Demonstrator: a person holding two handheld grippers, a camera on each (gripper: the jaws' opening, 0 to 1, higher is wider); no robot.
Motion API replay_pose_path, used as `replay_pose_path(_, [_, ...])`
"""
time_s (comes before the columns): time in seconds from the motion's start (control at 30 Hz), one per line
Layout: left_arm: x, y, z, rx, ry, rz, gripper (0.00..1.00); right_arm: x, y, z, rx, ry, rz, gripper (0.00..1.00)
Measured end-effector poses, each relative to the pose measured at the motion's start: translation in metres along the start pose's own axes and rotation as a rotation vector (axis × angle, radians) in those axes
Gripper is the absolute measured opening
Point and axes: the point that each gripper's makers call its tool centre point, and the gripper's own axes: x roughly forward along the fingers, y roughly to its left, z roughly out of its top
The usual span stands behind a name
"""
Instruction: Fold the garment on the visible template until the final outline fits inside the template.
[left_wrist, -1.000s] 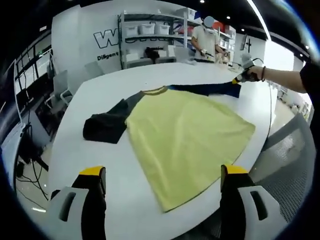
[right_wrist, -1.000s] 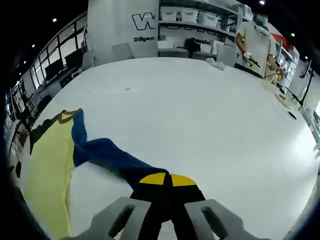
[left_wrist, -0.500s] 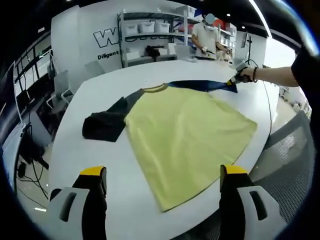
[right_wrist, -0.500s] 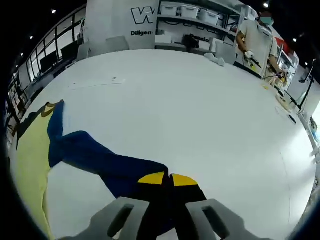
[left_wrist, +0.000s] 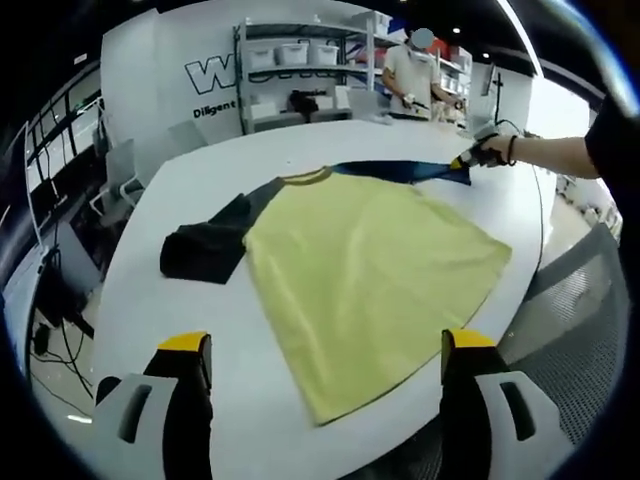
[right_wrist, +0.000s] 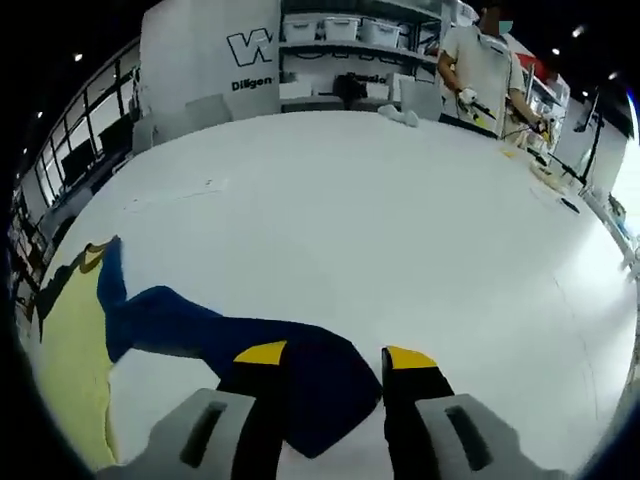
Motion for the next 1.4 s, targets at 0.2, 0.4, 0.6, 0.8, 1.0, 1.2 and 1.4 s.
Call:
replay_pose_path(0.2, [-0.001, -0.002, 0.004, 0.017, -0.015, -0.015, 0.93, -0.006, -0.003, -0.012, 0.05, 0.021, 0.0, 0.36])
replay_pose_path(0.4, [-0.004, -0.002, 0.007, 0.026, -0.03, -0.019, 0.92, -0.003, -0.006, -0.026, 0.101, 0.043, -0.047, 0.33])
replay_pose_path(0.6, [-0.007, 0.0, 0.007, 0.044, -0.033, -0.011, 0.91, 0.005, -0.011, -0.037, 0.148, 0.065, -0.091, 0.2])
replay_pose_path(0.8, [-0.009, 0.002, 0.007, 0.034, -0.04, -0.006, 0.9, 0.006, -0.005, -0.039, 0.109, 0.058, -0.109, 0.16])
replay_pose_path(1.0, [-0.009, -0.001, 0.007, 0.036, -0.045, -0.01, 0.89, 0.003, -0.001, -0.043, 0.015, 0.076, -0.097, 0.0])
replay_pose_path(1.2, [-0.01, -0.001, 0.006, 0.039, -0.051, -0.008, 0.88, -0.022, -0.006, -0.037, -0.248, 0.156, -0.067, 0.0])
replay_pose_path(1.4, [-0.009, -0.001, 0.006, 0.056, -0.052, -0.007, 0.89, -0.059, -0.001, -0.02, -0.317, 0.103, -0.042, 0.0])
